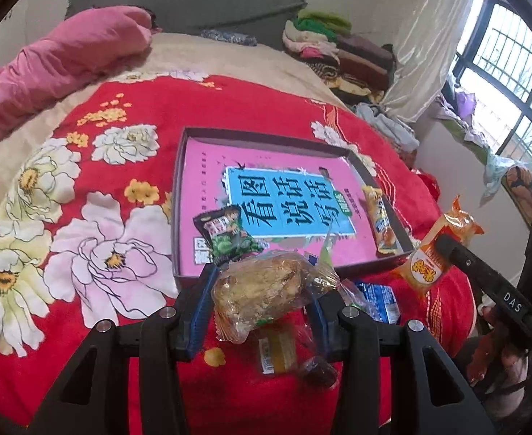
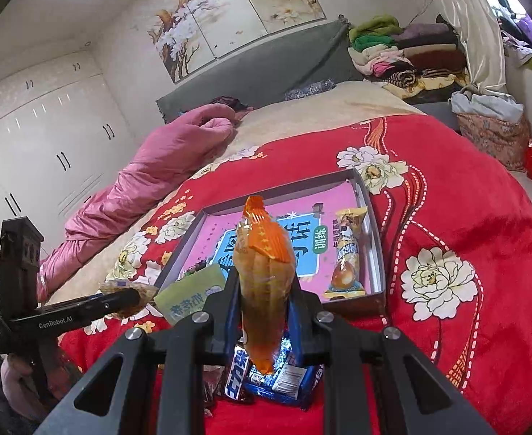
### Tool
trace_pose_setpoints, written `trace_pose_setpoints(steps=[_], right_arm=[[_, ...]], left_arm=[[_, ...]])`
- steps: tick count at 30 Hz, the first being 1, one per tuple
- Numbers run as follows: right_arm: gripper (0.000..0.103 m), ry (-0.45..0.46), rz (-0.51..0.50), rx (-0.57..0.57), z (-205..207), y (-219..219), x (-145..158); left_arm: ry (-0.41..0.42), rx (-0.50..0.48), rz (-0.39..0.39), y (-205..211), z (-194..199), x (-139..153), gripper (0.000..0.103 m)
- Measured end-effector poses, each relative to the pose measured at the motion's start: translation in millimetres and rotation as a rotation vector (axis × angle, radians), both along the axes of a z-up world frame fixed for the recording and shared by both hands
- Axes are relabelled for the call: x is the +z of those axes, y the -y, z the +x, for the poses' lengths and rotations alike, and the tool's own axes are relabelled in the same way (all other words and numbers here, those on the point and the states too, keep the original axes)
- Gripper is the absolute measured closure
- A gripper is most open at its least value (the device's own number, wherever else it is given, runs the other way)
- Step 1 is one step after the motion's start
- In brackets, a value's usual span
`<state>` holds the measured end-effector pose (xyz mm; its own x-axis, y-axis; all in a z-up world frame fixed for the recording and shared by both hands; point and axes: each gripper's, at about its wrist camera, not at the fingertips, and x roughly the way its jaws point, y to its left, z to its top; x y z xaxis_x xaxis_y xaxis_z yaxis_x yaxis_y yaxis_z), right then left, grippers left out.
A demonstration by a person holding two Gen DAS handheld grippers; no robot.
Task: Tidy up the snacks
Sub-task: 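Lift bread bag with left tool while right tool carries orange-topped bag to tray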
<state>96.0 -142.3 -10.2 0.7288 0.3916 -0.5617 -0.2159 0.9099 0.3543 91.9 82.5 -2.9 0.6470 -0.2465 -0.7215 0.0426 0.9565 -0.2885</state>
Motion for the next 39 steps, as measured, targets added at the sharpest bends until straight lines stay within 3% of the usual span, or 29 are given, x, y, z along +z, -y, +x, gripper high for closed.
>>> trace_pose_setpoints(steps=[18, 25, 39], right_arm=[[0.080, 0.046, -0.001, -0.019, 5.1, 2.7, 9.6], [0.080, 0.053, -0.003, -0.017, 7.1, 0.6, 10.5], [0.080, 0.051, -0.008, -0.047, 12.3, 8.4, 10.3]], left_arm=[[0.063, 0.068, -0.057, -17.1, 20.3, 13.4, 0.055], [0.024, 0.041, -0.117, -9.0, 38.4, 2.4, 0.055], [-0.035, 0.031, -0.150, 2.4, 63.7, -19.7, 0.055]])
